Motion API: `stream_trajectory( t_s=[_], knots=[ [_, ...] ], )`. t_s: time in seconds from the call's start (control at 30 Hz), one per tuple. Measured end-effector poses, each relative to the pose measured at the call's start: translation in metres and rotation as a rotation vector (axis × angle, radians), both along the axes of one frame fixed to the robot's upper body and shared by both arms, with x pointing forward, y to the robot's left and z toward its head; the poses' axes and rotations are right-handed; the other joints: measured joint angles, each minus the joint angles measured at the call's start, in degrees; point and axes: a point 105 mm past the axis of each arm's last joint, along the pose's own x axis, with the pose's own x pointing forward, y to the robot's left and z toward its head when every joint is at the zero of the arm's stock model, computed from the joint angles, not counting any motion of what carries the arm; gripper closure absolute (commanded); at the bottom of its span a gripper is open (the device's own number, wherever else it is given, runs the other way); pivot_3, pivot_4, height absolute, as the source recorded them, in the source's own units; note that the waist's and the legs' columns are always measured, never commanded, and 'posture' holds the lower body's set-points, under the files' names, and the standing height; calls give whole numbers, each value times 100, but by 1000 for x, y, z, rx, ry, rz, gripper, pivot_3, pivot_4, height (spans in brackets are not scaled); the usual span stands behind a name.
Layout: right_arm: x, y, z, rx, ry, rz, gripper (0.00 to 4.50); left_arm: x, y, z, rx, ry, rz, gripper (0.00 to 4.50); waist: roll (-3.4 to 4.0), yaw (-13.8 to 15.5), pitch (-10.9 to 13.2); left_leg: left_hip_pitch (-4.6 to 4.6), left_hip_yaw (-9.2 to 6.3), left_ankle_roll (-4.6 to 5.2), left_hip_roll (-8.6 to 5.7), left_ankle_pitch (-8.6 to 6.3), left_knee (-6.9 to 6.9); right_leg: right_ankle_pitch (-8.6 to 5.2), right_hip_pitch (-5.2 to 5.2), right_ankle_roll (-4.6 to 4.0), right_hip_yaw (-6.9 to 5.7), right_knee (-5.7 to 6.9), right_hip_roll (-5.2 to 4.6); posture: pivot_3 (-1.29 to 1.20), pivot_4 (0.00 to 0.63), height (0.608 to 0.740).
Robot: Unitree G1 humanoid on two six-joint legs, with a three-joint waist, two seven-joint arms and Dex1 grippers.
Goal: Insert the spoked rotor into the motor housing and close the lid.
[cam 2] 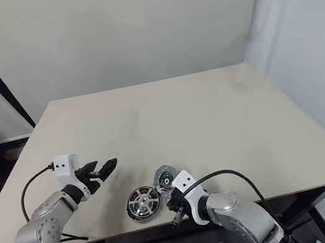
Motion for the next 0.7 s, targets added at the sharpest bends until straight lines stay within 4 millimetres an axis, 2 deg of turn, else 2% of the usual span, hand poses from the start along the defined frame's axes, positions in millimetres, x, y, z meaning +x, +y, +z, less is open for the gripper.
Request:
stream_trajectory(
  t_s=[0.33,0.7],
  knots=[
    [-1,15,-6,-10,25,56,4478,-2,0,-5,12,13,-16,0,0,-2,0,5,1,1,1,1,11,0,6,0,0,7,0,0,0,740],
    [10,33,2,37,-39,83,4478,-9,3,-13,15,43,-18,0,0,-3,0,11,1,1,1,1,10,0,5,0,0,20,2,0,0,740]
  ],
)
